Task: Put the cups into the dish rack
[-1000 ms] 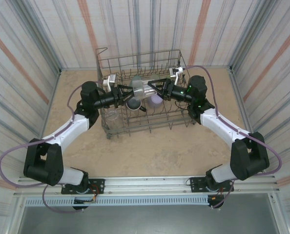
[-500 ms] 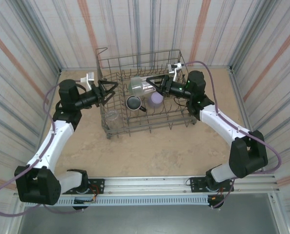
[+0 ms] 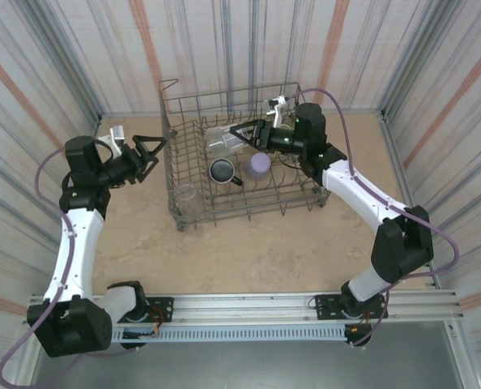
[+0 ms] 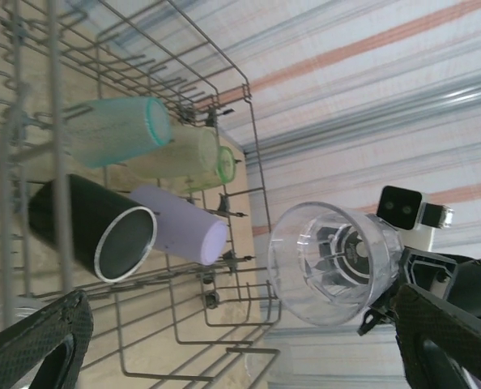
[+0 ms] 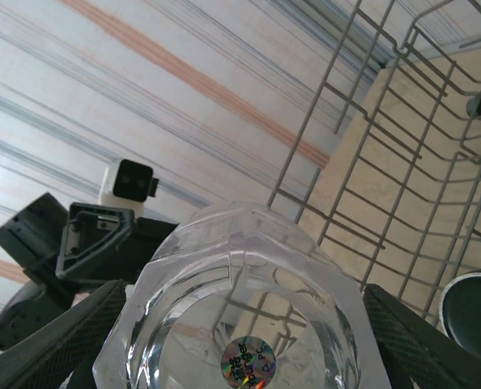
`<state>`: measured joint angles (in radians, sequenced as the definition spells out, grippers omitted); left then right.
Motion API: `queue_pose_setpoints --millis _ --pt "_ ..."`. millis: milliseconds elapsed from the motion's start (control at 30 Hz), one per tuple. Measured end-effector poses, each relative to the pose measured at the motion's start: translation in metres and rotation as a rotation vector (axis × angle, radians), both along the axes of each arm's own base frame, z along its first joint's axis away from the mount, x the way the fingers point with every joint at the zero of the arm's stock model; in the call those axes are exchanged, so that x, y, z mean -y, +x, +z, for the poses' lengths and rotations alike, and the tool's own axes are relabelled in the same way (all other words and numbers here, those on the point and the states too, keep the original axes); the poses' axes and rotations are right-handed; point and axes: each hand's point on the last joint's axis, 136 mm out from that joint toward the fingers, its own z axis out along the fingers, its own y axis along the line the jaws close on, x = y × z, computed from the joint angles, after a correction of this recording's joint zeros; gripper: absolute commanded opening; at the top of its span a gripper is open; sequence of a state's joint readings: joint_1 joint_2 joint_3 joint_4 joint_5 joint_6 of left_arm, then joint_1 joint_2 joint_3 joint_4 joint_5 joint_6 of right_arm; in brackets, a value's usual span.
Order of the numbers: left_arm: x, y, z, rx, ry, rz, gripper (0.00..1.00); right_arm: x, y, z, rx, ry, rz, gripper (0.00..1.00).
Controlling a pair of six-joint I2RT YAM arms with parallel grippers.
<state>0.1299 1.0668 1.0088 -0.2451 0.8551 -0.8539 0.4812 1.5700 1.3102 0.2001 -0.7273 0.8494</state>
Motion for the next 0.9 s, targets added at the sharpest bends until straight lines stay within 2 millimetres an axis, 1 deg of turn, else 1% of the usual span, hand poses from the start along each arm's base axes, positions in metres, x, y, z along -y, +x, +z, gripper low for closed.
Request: queue_pose_setpoints --millis 200,333,500,600,667,767,900 --pt "-0.030 -0.001 -0.015 -0.047 0.052 0.087 0.99 -0.022 0.008 -0.007 0.060 -0.112 0.025 0.30" --pt "-0.046 0.000 -0.025 -0.076 0.089 0.150 0.99 -0.035 0.012 -0.018 0.098 -0.197 0.046 0.30" --pt "-0.055 0.002 -0.033 -0.090 0.130 0.185 0.99 -0.047 0.016 -0.037 0.135 -0.303 0.069 0.30" --pt "-0.061 0.007 -0.040 -0.099 0.157 0.202 0.99 -0.053 0.020 -0.049 0.158 -0.361 0.079 0.29" --pt "-0.065 0.011 -0.048 -0.116 0.173 0.206 0.99 -0.058 0.023 -0.056 0.176 -0.393 0.090 0.29" --pt "-0.072 0.016 -0.066 -0.161 0.205 0.215 0.99 -0.064 0.027 -0.066 0.208 -0.443 0.095 0.29" --pt "-0.079 0.022 -0.081 -0.188 0.248 0.229 0.99 -0.074 0.030 -0.076 0.264 -0.499 0.112 0.29"
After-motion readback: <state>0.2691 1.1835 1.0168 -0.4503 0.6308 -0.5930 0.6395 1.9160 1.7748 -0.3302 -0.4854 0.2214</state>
